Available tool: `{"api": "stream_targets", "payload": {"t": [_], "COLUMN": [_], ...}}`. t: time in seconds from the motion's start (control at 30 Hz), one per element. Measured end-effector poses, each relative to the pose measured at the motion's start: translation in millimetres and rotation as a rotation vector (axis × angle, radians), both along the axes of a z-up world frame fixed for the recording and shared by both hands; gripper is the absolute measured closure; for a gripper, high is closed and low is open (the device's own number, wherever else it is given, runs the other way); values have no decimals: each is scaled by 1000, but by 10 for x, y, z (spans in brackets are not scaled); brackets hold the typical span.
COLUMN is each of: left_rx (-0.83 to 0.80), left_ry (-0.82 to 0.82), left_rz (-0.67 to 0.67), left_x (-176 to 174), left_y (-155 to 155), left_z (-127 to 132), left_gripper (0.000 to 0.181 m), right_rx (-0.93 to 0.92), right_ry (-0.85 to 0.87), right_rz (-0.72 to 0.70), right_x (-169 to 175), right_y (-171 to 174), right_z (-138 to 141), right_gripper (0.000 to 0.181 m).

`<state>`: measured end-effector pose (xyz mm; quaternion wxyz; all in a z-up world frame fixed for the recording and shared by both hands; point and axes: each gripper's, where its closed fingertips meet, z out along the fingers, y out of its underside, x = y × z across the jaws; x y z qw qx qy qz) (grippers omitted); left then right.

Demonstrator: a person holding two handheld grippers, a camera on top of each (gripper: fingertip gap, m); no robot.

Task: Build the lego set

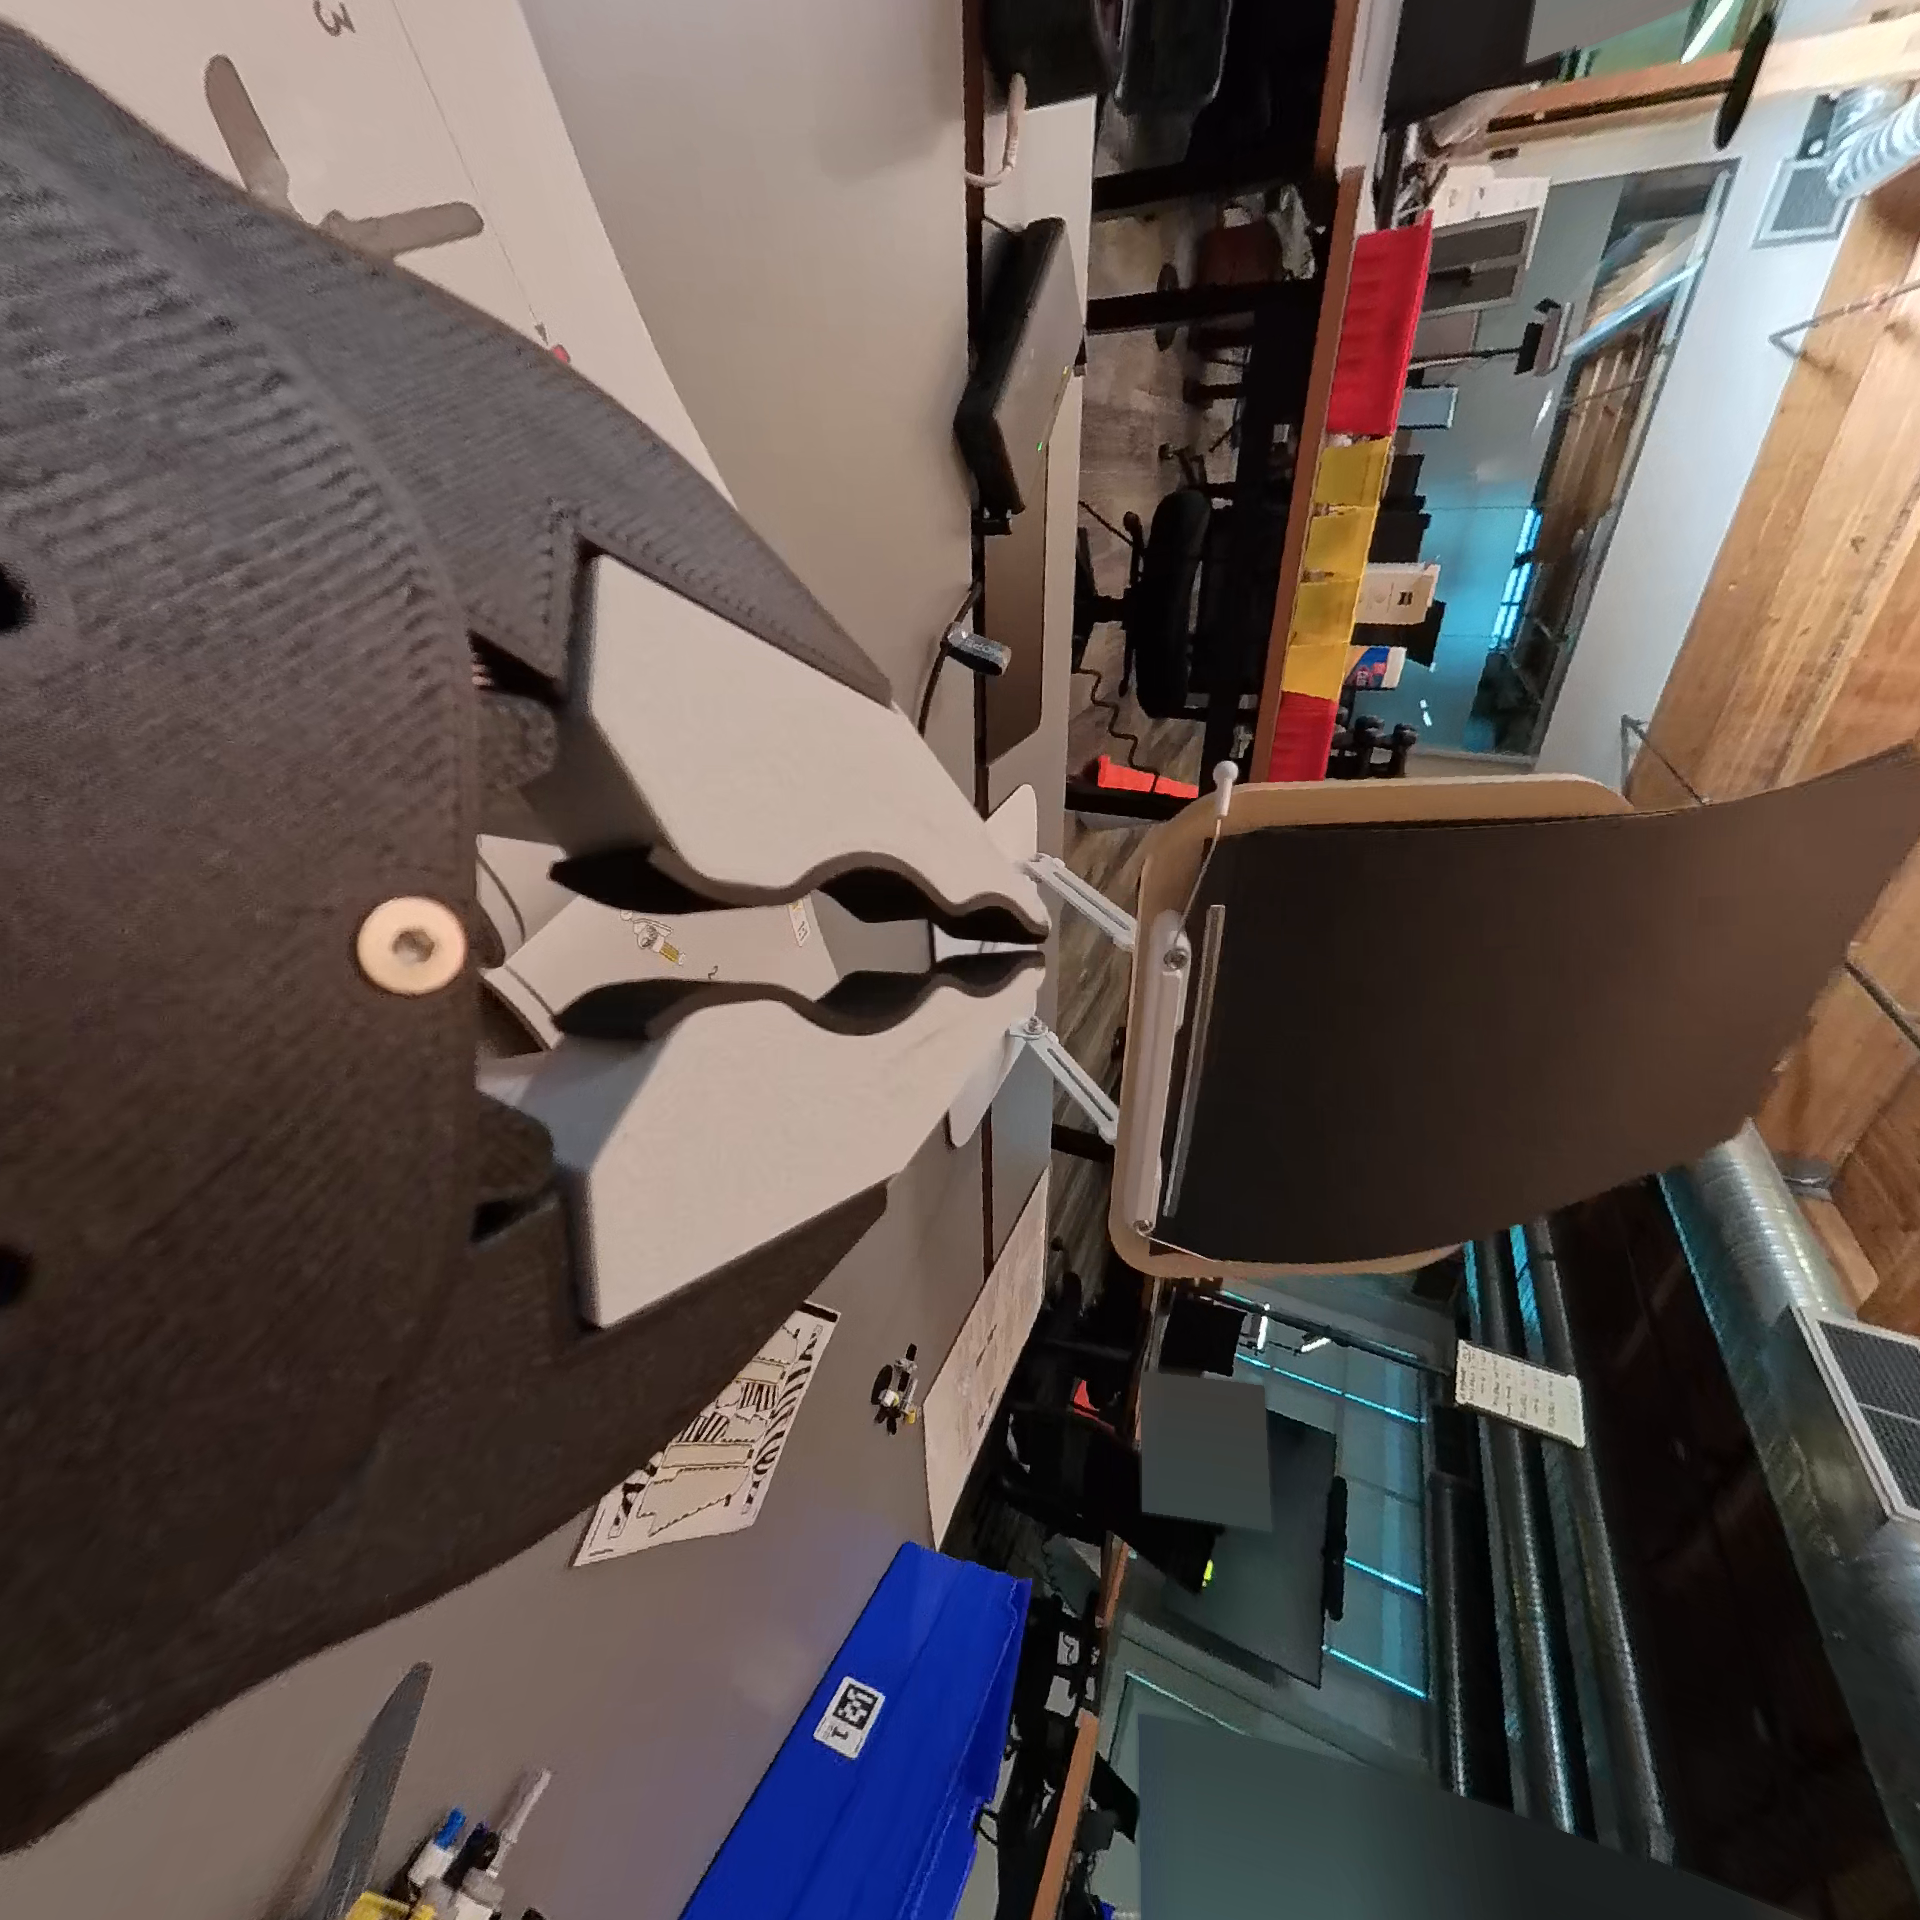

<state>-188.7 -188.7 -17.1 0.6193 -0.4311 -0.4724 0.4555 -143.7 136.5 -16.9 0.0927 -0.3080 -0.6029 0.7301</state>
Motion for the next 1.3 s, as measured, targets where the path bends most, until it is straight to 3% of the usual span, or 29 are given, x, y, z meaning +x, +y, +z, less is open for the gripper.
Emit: {"api": "stream_targets", "payload": {"t": [0.07,0.13,0.2,0.3,0.4,0.53,0.63,0.77,0.9,0.97,1.07,1.17,1.23,1.3], "left_rx": [16,59,106,98,24,-90,-70,115,97,103,117,44,28,69], "left_ry": [20,7,1,34,80,167,154,31,-39,-177,-458,-650,-718,-740], "left_rz": [-3,-23,-66,-101,-95,-61,-63,-271,-312,-352,-465,-470,-425,-409], "left_x": [57,57,43,55,129,294,344,264,224,181,147,160,150,152], "left_y": [15,8,29,82,150,218,208,328,433,549,718,725,654,630], "left_z": [39,-13,-41,-46,18,146,96,-121,-224,-363,-679,-905,-940,-895], "left_gripper": [181,181,178,178,181,181,181,172,169,175,162,163,169,174], "right_rx": [102,90,75,190,254,201,157,110,106,119,124,135,170,227], "right_ry": [-5,23,105,164,216,232,179,88,59,93,159,130,109,210], "right_rz": [120,206,248,298,331,373,393,453,519,576,635,770,855,848], "right_x": [66,118,150,205,368,638,763,980,1195,1278,1345,1404,1404,1338], "right_y": [-390,-657,-849,-1117,-1234,-1178,-1112,-1075,-1105,-1168,-1341,-1574,-1685,-1749], "right_z": [20,166,339,350,340,405,398,281,140,133,146,13,-59,-39], "right_gripper": [164,148,150,151,154,153,152,148,148,152,156,155,154,155]}}
